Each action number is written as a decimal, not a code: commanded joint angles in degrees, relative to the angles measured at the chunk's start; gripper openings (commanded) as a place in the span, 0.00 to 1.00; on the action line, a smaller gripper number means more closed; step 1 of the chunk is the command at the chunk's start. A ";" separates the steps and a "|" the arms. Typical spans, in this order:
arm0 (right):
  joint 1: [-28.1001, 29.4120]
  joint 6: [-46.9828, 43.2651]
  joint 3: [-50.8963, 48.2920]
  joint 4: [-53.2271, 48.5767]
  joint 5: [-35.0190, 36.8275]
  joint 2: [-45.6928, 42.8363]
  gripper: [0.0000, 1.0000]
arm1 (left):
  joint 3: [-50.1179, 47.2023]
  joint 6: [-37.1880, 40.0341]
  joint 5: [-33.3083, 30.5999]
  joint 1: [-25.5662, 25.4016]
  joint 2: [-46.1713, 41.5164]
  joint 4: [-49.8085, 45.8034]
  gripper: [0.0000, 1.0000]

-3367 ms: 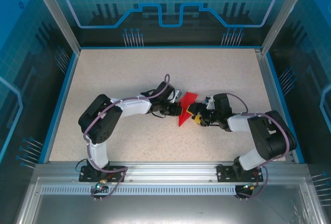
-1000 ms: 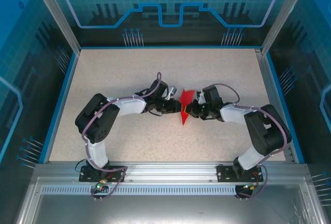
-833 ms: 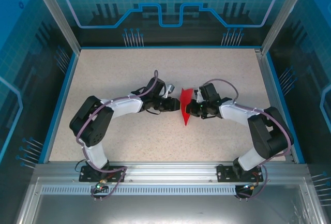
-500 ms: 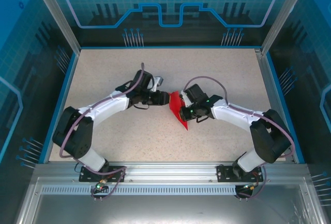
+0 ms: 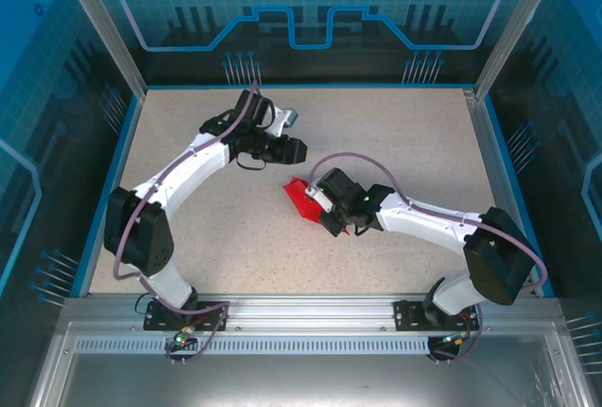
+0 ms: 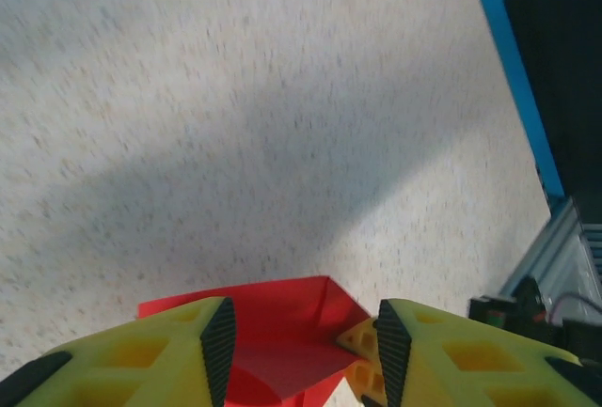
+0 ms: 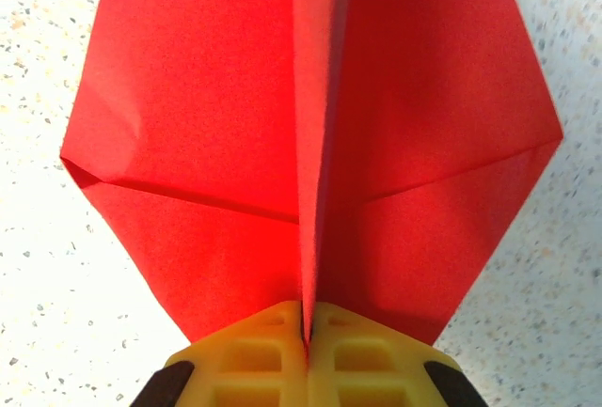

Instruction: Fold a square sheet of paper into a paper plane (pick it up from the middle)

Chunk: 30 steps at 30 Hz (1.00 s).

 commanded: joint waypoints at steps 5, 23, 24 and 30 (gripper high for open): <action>2.49 -6.54 2.18 1.13 5.11 -2.19 0.00 | 0.89 3.17 8.91 -0.58 5.37 -6.75 0.45; 4.79 -8.61 3.26 3.06 12.16 -1.46 0.00 | 5.19 5.90 2.52 -1.26 12.94 -12.22 0.44; 4.50 -8.02 3.50 2.44 11.39 -0.89 0.00 | 5.22 5.94 1.74 -1.12 12.39 -11.82 0.45; 2.67 -1.90 4.95 -0.15 8.27 3.23 0.00 | 5.00 3.29 -7.10 2.02 7.07 -8.94 0.49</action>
